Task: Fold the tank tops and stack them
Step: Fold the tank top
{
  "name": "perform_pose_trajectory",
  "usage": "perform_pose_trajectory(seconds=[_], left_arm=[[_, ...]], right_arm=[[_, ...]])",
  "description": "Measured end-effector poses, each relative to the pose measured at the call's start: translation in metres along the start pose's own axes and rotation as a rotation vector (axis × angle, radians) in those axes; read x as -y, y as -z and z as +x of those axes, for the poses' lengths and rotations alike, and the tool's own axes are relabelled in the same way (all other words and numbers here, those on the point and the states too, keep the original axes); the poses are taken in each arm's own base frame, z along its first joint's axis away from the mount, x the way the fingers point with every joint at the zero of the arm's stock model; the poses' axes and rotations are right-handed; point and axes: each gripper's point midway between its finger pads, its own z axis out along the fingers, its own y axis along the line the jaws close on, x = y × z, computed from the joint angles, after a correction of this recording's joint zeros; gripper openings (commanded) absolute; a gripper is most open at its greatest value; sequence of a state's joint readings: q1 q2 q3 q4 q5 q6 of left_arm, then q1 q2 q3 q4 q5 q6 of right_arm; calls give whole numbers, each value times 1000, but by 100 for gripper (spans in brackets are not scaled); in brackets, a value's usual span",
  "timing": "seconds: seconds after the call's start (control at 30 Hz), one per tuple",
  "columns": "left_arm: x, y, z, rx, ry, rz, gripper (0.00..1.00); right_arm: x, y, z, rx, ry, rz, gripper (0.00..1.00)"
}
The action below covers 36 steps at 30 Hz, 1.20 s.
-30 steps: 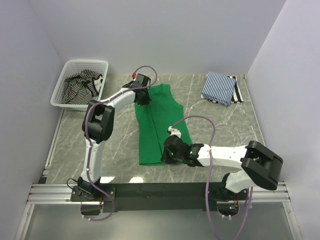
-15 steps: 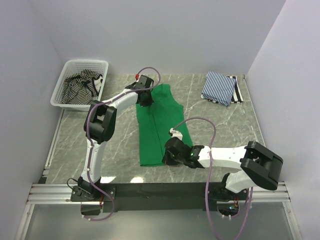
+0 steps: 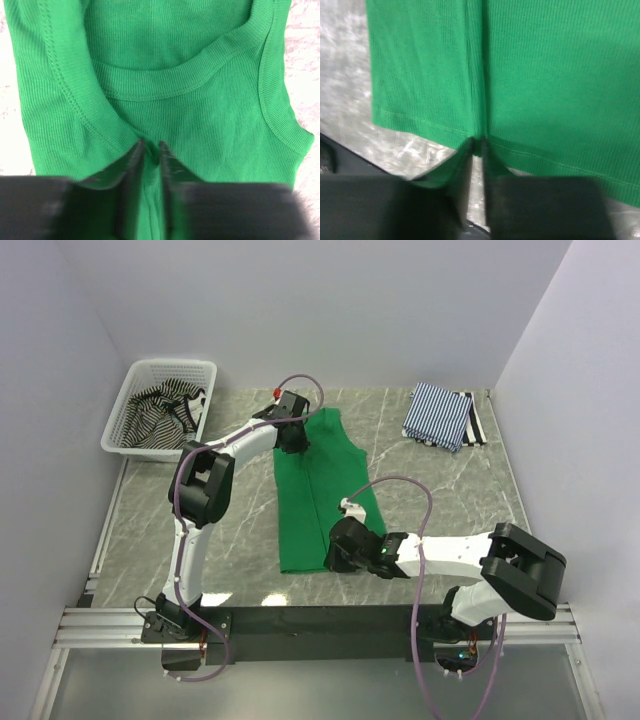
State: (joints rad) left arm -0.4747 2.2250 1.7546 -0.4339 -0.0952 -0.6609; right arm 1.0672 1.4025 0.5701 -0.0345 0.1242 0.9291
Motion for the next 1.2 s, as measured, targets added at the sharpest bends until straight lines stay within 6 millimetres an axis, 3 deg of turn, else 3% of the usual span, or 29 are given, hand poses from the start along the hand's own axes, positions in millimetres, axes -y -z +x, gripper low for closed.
perform_pose_trajectory(seconds=[0.03, 0.07, 0.13, 0.23, 0.37, 0.5, 0.63, 0.7, 0.8, 0.93, 1.03, 1.2], left_arm=[[0, 0, 0, 1, -4, 1, 46], [0, 0, -1, 4, -13, 2, 52], [0, 0, -1, 5, -18, 0, 63], [0, 1, -3, 10, -24, 0, 66], [13, 10, -16, 35, -27, 42, 67], [45, 27, -47, 103, -25, 137, 67], [94, 42, -85, 204, -28, 263, 68], [111, 40, -91, 236, -31, 308, 68], [129, 28, -83, 237, -39, 346, 69], [144, -2, -48, 184, -67, 360, 69], [151, -20, -19, 143, -101, 350, 69], [169, -29, 7, 155, -191, 315, 69]], right_arm=[[1, 1, -1, 3, 1, 4, 37], [2, 2, 0, 4, 3, 10, 45], [4, 8, -4, 17, 3, 20, 49], [6, 26, -19, 73, -13, 25, 50], [21, 57, -59, 205, -117, 60, 52], [61, 80, -89, 314, -255, 152, 56], [95, 89, -89, 332, -339, 239, 57], [109, 89, -85, 325, -368, 280, 57], [129, 86, -75, 306, -413, 329, 57], [147, 81, -57, 266, -453, 374, 57], [153, 78, -47, 244, -471, 390, 57], [155, 75, -42, 234, -493, 392, 57]])
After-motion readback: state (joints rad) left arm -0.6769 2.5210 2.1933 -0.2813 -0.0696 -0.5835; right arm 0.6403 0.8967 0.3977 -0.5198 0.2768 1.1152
